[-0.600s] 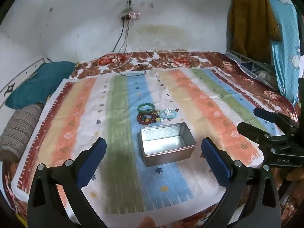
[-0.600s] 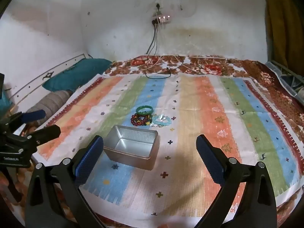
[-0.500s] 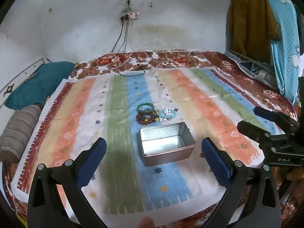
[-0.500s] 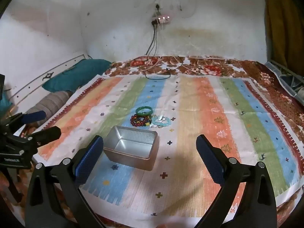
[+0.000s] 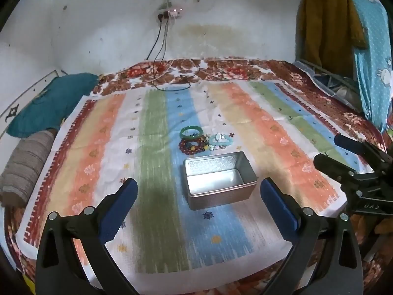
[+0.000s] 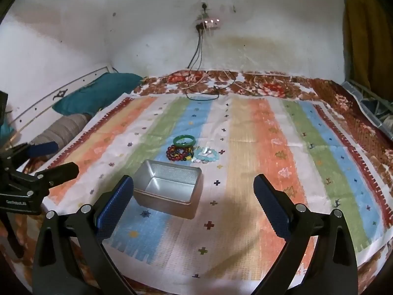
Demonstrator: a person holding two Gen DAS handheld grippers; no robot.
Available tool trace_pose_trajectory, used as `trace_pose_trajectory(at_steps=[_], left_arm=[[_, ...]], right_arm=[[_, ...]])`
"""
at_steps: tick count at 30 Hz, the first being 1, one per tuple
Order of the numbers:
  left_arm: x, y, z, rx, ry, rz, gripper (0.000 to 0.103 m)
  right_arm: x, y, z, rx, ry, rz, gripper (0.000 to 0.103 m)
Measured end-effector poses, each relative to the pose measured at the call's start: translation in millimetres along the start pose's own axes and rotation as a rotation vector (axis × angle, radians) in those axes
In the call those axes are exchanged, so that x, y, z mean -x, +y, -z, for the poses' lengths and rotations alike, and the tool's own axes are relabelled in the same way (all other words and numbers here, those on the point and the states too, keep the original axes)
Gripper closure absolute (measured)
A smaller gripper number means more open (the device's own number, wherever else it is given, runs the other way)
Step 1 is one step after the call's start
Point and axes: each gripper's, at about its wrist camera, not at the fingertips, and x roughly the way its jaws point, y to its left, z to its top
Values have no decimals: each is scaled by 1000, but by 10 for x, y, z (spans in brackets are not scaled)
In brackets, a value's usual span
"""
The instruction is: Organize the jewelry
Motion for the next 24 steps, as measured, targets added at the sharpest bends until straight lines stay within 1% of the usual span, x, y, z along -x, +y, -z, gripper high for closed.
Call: trace_pose_trajectory(at_steps=[3,9,13,19,24], left_arm=[[-11,34,-4,12,3,11,6],[-12,47,-23,7,4,21,6],[-25,63,-24,18,15,16,6],[-26,47,-33,20,9,-25,6],[-19,78,-22,26,16,-19,6]], right_arm=[[-17,-25,5,-12,8,-14,4],[-30,-7,25,-7,12,-7,4],[-56,-17,12,-10,26,-5,4],[-74,-27,10,-13,32,-6,4],[-103,-38,20,-7,40,-3,4]])
